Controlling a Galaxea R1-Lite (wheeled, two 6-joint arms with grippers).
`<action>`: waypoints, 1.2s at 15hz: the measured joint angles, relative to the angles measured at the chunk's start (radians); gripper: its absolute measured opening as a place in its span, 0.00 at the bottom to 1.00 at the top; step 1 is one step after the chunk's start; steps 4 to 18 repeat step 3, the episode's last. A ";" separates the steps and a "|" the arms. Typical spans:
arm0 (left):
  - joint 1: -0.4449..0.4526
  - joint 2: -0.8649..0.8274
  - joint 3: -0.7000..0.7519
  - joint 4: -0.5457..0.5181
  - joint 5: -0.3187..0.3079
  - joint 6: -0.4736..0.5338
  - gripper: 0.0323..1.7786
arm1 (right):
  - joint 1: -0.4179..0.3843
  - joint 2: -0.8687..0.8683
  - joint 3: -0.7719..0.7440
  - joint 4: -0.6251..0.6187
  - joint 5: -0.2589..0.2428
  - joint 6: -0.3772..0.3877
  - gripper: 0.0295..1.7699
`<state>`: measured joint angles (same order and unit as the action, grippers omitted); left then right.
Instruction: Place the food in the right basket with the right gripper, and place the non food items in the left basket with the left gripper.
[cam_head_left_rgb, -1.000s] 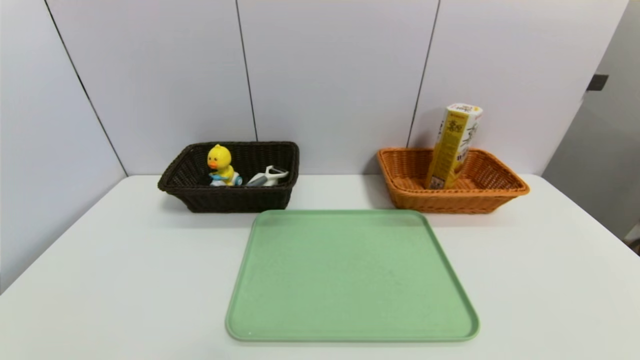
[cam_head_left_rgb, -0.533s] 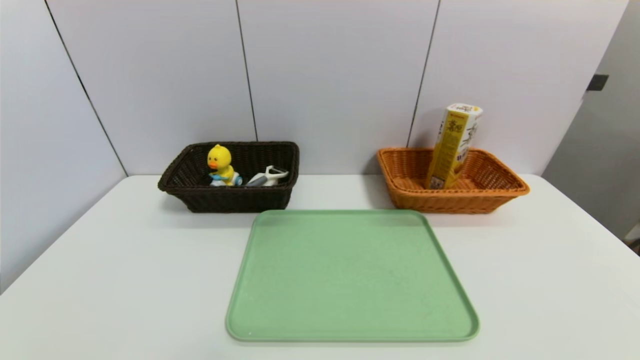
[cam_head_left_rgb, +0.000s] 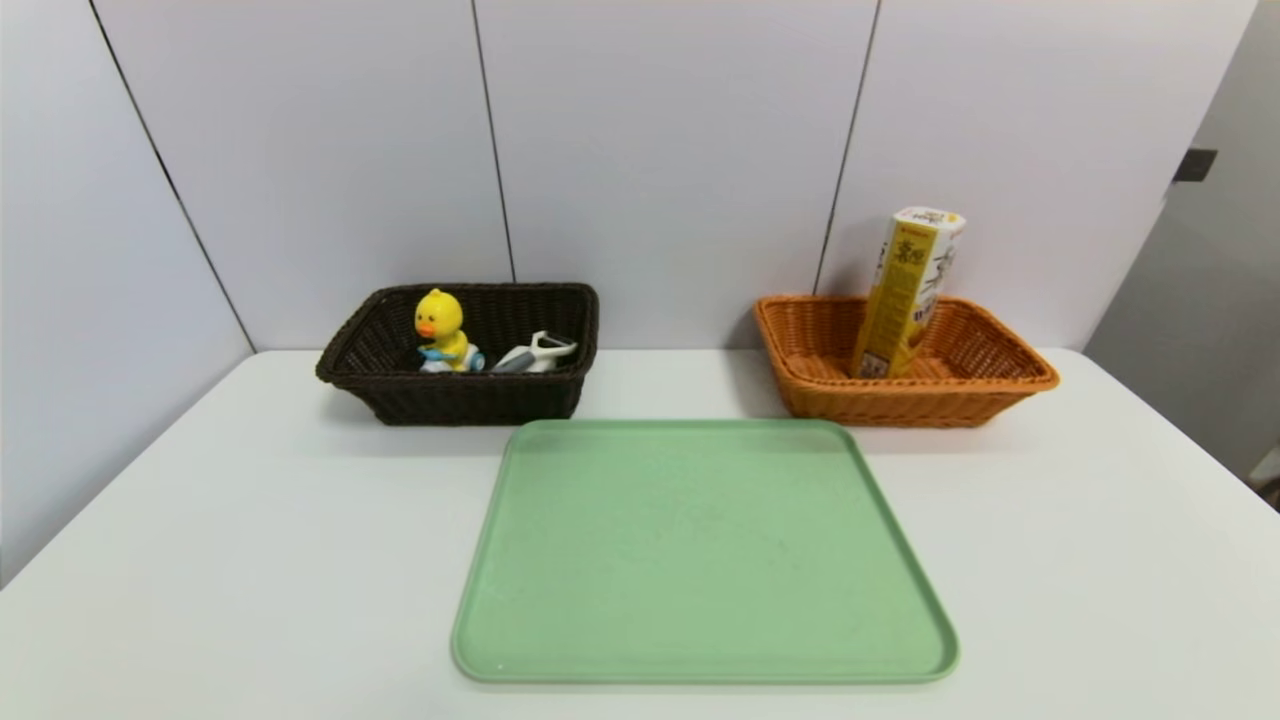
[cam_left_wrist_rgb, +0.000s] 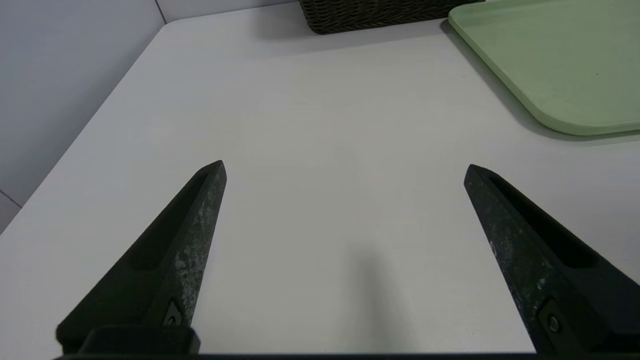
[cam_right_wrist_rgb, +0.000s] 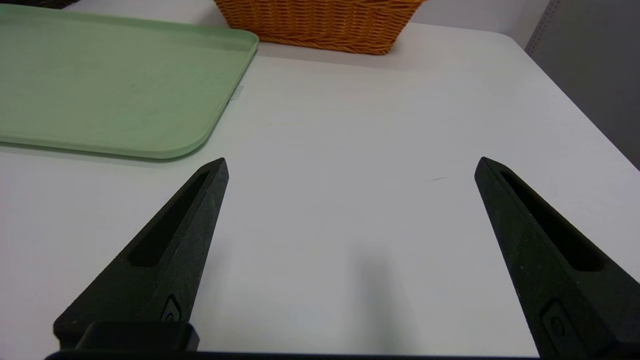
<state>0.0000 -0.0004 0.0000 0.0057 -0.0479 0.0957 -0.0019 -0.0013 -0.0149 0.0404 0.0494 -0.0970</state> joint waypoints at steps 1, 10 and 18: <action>0.000 0.000 0.000 0.000 0.000 0.000 0.95 | 0.000 0.000 -0.001 0.001 0.000 0.001 0.96; 0.000 0.000 0.000 0.000 0.000 0.000 0.95 | 0.000 0.000 0.000 -0.009 0.002 0.003 0.96; 0.000 0.000 0.000 0.000 0.000 0.000 0.95 | 0.000 0.000 0.000 -0.009 0.002 0.003 0.96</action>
